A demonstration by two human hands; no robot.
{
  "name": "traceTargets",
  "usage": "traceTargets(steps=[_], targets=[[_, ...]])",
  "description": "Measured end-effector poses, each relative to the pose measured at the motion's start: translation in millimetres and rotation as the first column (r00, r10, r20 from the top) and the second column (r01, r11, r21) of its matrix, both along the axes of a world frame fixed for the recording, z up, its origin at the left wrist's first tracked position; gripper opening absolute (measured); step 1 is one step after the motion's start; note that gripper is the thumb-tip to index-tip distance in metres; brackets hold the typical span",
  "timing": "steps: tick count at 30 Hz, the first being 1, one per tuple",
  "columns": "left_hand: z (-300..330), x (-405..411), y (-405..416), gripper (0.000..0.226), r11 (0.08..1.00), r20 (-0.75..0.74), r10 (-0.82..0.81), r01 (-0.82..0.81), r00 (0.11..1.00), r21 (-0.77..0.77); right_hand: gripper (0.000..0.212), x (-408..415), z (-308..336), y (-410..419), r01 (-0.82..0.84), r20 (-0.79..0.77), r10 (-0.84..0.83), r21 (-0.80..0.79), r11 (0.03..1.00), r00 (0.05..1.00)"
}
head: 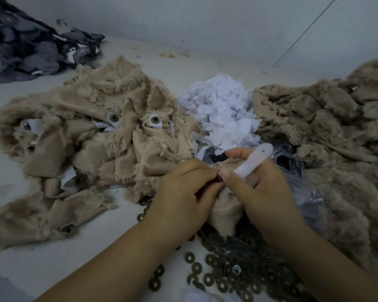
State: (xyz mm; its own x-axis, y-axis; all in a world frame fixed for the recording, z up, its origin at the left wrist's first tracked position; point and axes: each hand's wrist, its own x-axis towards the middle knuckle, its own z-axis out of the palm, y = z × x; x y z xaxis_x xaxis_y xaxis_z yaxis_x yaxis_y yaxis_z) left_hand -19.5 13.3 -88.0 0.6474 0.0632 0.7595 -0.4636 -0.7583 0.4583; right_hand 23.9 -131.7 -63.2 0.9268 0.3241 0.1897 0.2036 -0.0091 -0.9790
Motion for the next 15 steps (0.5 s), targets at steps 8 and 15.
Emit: traceTargets(steps=[8,15], targets=[[2.8,-6.8,-3.2,0.013,0.98,0.075,-0.149,0.137,0.986,0.146,0.06,14.0,12.3,-1.8,0.026,-0.622,0.143,0.253,0.967,0.77],[6.9,-6.4,-2.0,0.013,0.974,-0.102,-0.155,0.135,0.983,-0.184,0.035,13.6,8.3,-2.3,0.052,-0.652,0.164,0.299,0.953,0.74]])
